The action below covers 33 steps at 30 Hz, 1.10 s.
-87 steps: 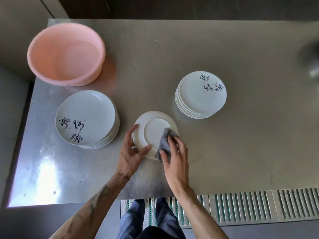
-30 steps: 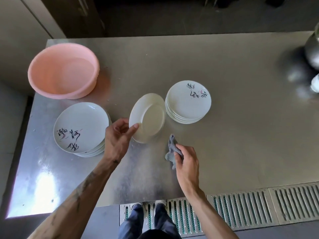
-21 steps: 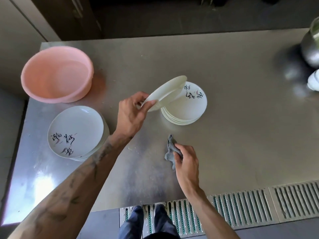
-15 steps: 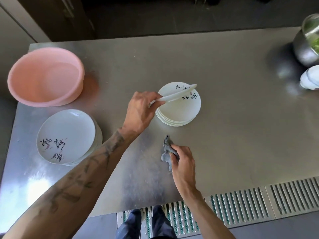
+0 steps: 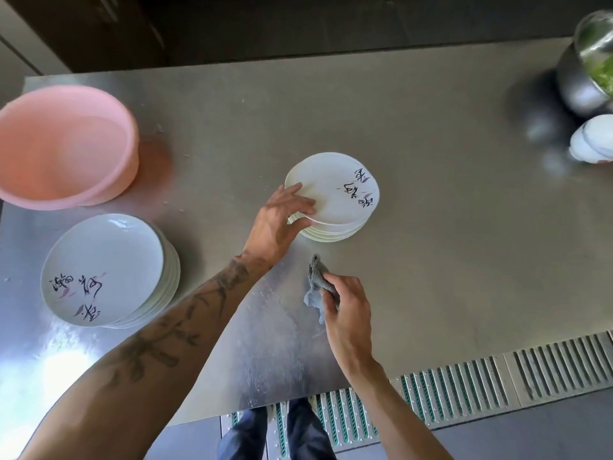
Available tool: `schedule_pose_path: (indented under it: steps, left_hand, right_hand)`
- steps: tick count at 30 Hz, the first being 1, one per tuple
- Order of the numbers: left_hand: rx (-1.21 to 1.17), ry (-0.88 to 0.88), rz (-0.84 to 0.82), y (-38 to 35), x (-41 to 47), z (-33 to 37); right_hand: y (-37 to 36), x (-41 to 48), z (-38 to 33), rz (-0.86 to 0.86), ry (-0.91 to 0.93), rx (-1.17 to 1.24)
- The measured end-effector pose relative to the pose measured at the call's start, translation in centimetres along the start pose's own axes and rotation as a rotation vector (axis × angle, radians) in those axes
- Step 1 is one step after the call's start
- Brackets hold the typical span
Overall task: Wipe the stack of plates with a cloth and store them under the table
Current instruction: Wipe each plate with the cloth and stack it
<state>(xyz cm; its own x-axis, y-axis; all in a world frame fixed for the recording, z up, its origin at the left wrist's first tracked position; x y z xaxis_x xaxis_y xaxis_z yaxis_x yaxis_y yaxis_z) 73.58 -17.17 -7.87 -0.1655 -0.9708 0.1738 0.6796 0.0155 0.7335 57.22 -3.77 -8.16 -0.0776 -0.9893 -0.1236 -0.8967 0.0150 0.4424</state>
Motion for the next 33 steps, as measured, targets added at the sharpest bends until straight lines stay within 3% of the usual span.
schedule_pose_path:
  steps: [14, 19, 21, 23, 26, 29, 33]
  left_hand:
    - [0.027, 0.042, -0.2, -0.4, -0.1, -0.7]
    - [0.252, 0.118, 0.238, 10.0, -4.5, -1.6]
    - [0.423, 0.121, 0.321, 15.1, -7.5, -3.2]
    - [0.61, 0.2, 0.324, 19.6, -10.7, -5.7]
    - [0.816, 0.487, 0.272, 24.9, -15.6, -10.2]
    - [0.801, 0.749, 0.131, 26.6, -18.1, -13.8]
    - [0.647, 0.807, 0.081, 26.5, -19.9, -15.5]
  right_hand:
    - [-0.8, 0.0, 0.2, -0.015, -0.01, 0.017]
    - [-1.4, 0.2, -0.2, -0.016, -0.006, 0.012]
    - [-1.9, 0.2, -0.5, -0.021, 0.003, 0.006]
    - [-2.4, 0.3, -0.6, -0.025, -0.002, 0.007]
    - [-3.6, 0.2, -1.2, -0.044, -0.016, 0.019]
    - [-4.1, 0.1, -1.5, -0.041, -0.017, 0.014]
    - [-4.9, -0.3, -2.7, -0.06, -0.001, -0.001]
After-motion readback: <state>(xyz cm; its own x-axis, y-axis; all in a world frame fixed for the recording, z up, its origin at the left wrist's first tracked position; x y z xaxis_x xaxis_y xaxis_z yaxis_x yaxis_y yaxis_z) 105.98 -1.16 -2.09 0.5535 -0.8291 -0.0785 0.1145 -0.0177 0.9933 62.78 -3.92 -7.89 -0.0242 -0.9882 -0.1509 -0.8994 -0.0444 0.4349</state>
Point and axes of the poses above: each hand's wrist, its own x-axis towards the middle knuckle, its own y-axis out of the back of the hand, z = x × y, the point moved 7 cm from there along x, towards the middle knuckle, and after that the axes turned 12 degrees about x, right-handed, at the moved point
